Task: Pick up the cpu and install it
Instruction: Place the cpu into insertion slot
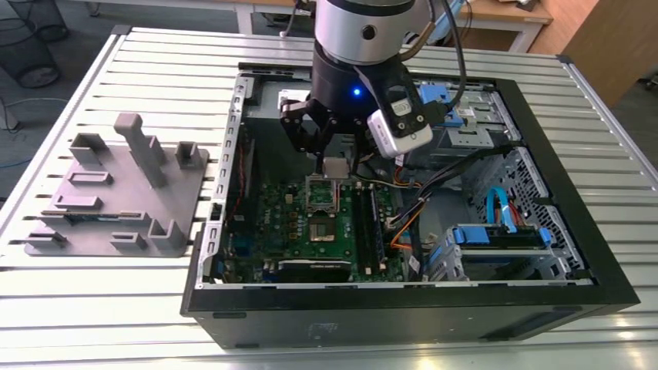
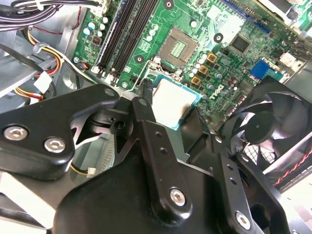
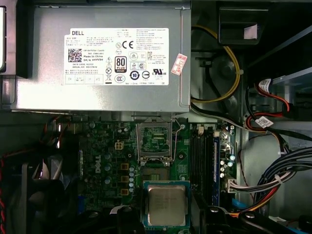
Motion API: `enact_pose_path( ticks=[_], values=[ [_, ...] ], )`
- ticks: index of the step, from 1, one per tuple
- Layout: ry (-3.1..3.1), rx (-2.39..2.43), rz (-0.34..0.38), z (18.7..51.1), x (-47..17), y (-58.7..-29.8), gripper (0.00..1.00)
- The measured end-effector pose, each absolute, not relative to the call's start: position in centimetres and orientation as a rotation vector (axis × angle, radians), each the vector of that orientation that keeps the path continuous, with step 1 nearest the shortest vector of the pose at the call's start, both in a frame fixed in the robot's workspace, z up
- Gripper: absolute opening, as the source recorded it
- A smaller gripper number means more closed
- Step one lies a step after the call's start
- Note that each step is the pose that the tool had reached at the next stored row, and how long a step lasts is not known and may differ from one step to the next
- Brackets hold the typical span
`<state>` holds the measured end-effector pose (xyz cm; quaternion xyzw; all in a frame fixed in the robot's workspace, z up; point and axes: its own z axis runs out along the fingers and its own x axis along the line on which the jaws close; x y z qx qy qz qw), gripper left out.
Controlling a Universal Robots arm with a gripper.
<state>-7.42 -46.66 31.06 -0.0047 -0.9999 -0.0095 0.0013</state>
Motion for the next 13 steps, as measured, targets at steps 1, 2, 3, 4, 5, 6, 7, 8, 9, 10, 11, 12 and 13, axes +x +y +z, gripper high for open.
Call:
enact_pose_path(
  ticks=[1, 2, 3, 4, 5, 6, 7, 8, 9, 10, 11, 12, 13],
  values=[
    [-3.139, -0.015, -0.030, 31.1, -7.4, -46.7, 0.47],
    [-3.139, -0.014, -0.031, 31.1, -7.4, -46.8, 0.47],
    [-3.139, -0.014, -0.031, 31.0, -7.4, -46.8, 0.47],
    [-3.139, -0.015, -0.032, 31.0, -7.4, -47.0, 0.47],
    [-3.139, -0.015, -0.032, 30.9, -7.4, -47.1, 0.47],
    [-3.139, -0.015, -0.032, 30.8, -7.4, -47.3, 0.47],
    [-3.139, -0.015, -0.032, 30.8, -7.4, -47.4, 0.47],
    [-3.139, -0.015, -0.032, 30.7, -7.4, -47.6, 0.47],
    [-3.139, -0.015, -0.032, 30.6, -7.4, -47.7, 0.47],
    [-3.139, -0.015, -0.032, 30.5, -7.4, -47.9, 0.47],
    [-3.139, -0.015, -0.032, 30.4, -7.4, -47.9, 0.47],
    [-3.139, -0.015, -0.032, 30.4, -7.4, -47.9, 0.47],
    [-3.139, -0.015, -0.032, 30.4, -7.4, -47.9, 0.47]
  ],
)
